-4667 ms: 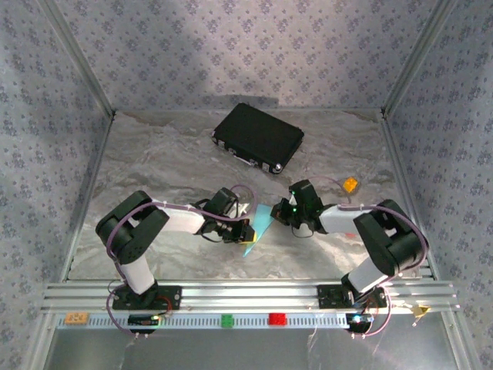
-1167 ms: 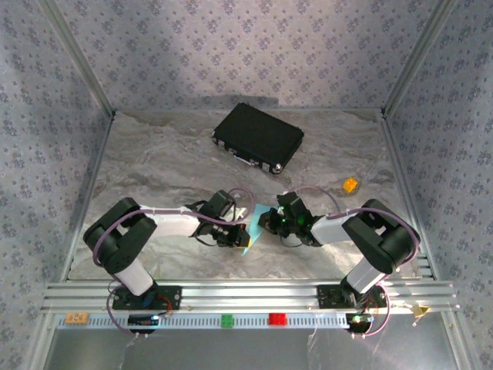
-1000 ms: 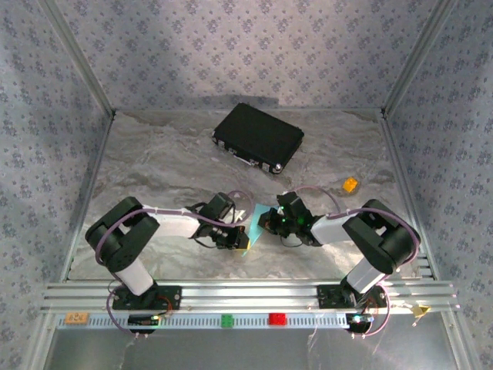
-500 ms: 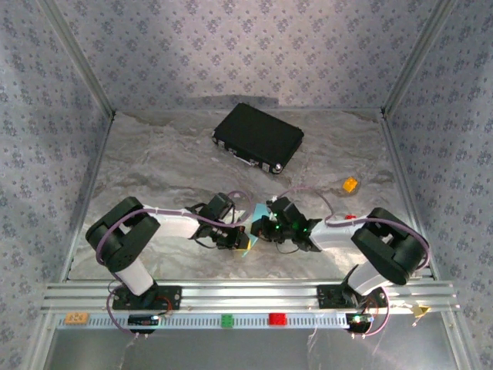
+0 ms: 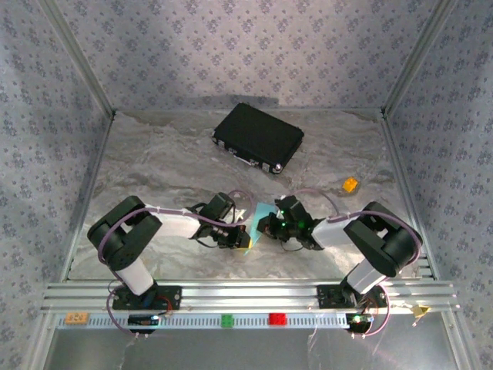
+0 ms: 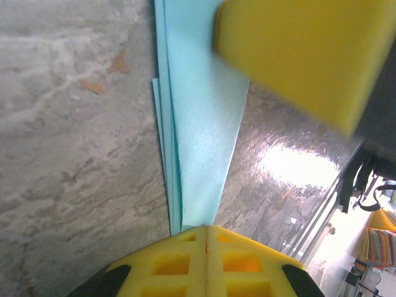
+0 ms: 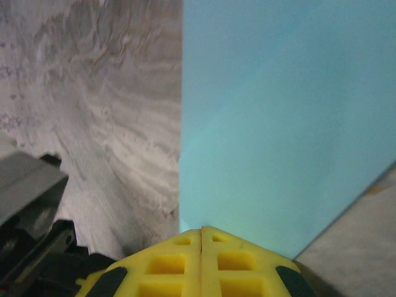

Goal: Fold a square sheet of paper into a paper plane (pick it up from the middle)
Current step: Fold the wing for the fifth time at the center of the table.

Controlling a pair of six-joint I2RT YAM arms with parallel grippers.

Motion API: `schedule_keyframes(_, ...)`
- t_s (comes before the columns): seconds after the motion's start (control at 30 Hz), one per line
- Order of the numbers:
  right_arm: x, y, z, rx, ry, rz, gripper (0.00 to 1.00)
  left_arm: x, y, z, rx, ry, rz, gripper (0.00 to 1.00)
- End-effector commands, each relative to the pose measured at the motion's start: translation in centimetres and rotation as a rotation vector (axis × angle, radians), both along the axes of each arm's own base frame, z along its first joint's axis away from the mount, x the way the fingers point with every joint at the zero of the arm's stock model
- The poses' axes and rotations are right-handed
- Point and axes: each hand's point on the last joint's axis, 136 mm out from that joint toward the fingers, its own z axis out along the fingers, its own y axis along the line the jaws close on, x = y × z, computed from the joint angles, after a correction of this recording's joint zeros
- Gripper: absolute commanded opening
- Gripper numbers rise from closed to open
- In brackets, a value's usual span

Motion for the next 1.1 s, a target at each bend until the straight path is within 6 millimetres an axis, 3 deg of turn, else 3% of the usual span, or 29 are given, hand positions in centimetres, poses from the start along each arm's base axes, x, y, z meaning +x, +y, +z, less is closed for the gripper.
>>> schedule_keyframes(0.0, 0.8, -2.1, -0.6, -0.040, 0.001, -0.047, 0.04, -1.3, 1.3, -2.2, 0.090, 0.062, 0.001, 0.00)
schedule_keyframes(0.13, 1.9, -2.6, 1.1, -0.013, -0.046, -0.063, 0.05, -1.3, 1.3, -2.2, 0.088, 0.062, -0.001, 0.00)
schedule_keyframes(0.23, 2.4, -1.2, 3.5, 0.031, -0.100, -0.002, 0.06, -1.3, 1.3, -2.2, 0.088, 0.062, 0.000, 0.00)
schedule_keyframes(0.3, 2.5, -0.7, 4.0, 0.014, -0.106, 0.027, 0.06, -1.2, 1.3, -2.1, 0.087, 0.060, -0.001, 0.00)
schedule_keyframes(0.53, 3.2, -3.0, 0.9, -0.029, -0.033, -0.048, 0.05, -1.3, 1.2, -2.0, 0.086, 0.060, -0.004, 0.00)
schedule_keyframes(0.7, 4.5, -4.9, -0.1, -0.020, -0.012, -0.084, 0.05, -1.3, 1.2, -2.2, 0.086, 0.065, -0.006, 0.00)
schedule_keyframes(0.87, 6.1, -7.3, -0.4, -0.028, 0.003, -0.143, 0.05, -1.4, 1.2, -2.3, 0.089, 0.071, -0.005, 0.00)
schedule_keyframes(1.07, 8.1, -8.7, 0.4, 0.021, -0.001, -0.170, 0.05, -1.3, 1.2, -2.2, 0.089, 0.073, -0.001, 0.00)
